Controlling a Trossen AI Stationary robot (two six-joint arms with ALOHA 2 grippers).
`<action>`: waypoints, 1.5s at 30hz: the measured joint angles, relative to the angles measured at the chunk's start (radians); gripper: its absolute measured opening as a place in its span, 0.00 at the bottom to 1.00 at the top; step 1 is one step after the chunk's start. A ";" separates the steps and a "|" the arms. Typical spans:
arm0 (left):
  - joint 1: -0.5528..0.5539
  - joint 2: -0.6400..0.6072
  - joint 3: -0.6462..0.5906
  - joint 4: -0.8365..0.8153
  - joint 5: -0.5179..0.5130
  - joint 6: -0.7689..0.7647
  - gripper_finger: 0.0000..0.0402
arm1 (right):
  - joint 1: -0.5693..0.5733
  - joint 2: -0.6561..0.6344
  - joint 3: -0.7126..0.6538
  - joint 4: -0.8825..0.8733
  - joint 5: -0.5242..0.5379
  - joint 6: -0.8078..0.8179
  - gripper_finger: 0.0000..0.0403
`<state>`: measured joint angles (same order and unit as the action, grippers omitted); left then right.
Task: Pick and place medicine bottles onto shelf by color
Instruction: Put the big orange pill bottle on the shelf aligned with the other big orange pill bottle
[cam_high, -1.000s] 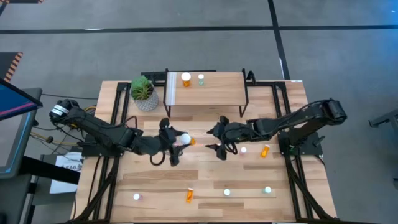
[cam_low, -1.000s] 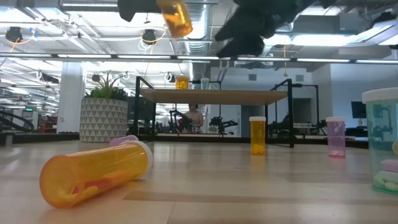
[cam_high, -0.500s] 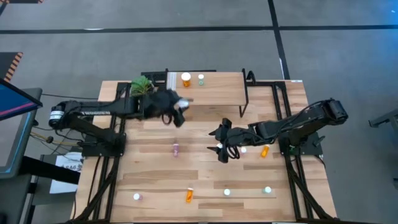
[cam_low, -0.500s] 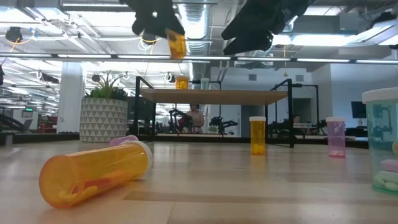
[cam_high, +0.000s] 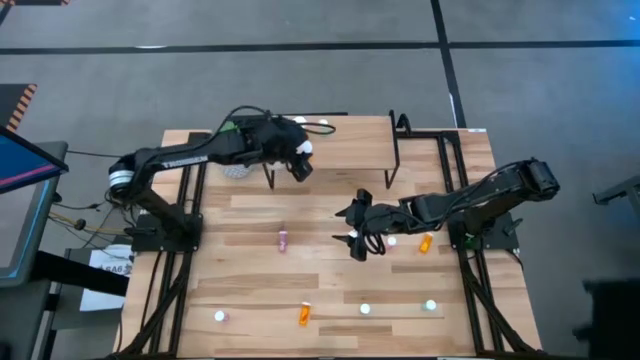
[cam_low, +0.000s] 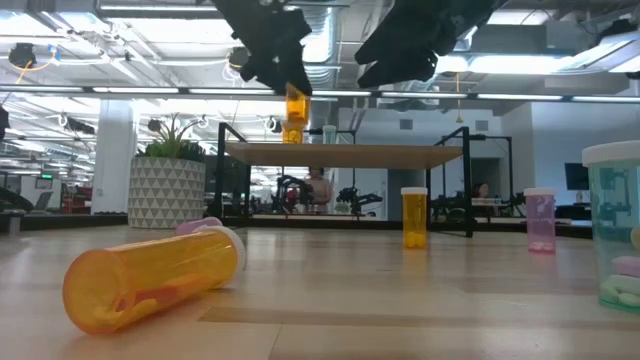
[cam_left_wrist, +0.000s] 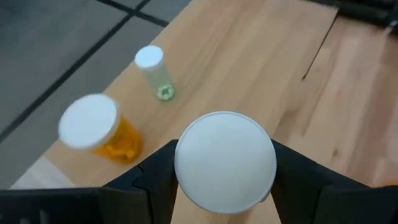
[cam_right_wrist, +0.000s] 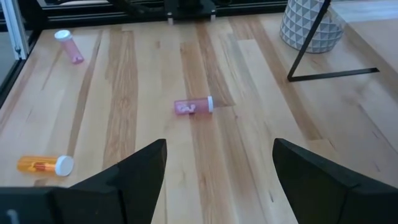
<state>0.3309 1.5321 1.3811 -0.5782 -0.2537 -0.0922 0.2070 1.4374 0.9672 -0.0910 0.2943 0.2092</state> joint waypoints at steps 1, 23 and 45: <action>0.000 0.014 0.008 -0.015 -0.009 0.002 0.47 | 0.000 0.000 0.000 0.000 0.000 0.000 0.77; 0.051 0.037 -0.053 0.003 -0.061 -0.112 0.47 | 0.015 0.001 0.000 0.010 0.000 0.001 0.77; 0.052 -0.088 -0.197 0.179 -0.018 -0.087 0.47 | -0.001 0.001 0.000 0.066 -0.001 -0.023 0.78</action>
<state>0.3824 1.4436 1.1843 -0.3994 -0.2720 -0.1796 0.2058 1.4380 0.9672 -0.0253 0.2935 0.1860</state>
